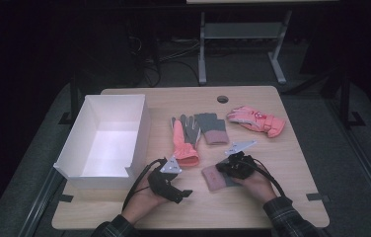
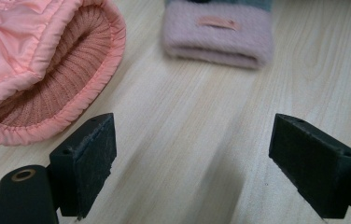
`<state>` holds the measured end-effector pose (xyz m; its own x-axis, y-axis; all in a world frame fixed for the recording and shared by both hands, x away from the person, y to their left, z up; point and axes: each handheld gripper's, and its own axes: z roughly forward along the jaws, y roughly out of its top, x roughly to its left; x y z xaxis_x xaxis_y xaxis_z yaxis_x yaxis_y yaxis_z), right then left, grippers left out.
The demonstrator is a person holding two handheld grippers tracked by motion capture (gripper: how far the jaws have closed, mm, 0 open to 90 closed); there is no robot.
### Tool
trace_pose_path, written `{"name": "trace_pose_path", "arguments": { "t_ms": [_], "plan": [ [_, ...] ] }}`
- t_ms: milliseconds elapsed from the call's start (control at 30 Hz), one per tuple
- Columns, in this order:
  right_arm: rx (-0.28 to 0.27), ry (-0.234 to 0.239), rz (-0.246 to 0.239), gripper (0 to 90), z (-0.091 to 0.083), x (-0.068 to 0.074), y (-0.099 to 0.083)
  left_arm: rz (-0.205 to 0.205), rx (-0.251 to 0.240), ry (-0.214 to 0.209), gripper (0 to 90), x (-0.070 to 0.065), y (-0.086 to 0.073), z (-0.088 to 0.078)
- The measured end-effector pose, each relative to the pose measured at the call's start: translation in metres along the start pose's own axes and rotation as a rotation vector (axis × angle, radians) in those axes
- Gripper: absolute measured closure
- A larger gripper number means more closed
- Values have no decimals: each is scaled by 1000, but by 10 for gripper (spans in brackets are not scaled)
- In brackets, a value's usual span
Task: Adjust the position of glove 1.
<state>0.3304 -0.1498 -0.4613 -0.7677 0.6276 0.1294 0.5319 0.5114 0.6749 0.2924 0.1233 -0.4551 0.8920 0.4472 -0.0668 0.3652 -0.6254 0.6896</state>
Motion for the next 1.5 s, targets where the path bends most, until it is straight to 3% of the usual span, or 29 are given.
{"name": "trace_pose_path", "arguments": {
  "t_ms": [167, 767, 900, 1233, 1400, 1500],
  "plan": [
    [7, 42, -31, 899, -1, 13, -4, -3, 1, -1, 145, 0, 0, 0],
    [37, 111, -120, 899, 0, 58, -6, -6, 1, -4, 145, 0, 0, 0],
    [-18, 102, -111, 885, -12, 52, -4, -4, 1, -3, 145, 0, 0, 0],
    [-54, 35, -54, 784, -35, 30, -13, -3, 9, -3, 145, 0, 0, 0],
    [-68, -3, -30, 895, -47, 10, -16, -7, 8, -3, 145, -1, 0, 1],
    [-72, -14, -20, 900, -49, 2, -14, 6, 11, -1, 145, 0, 0, 1]
  ]
}}
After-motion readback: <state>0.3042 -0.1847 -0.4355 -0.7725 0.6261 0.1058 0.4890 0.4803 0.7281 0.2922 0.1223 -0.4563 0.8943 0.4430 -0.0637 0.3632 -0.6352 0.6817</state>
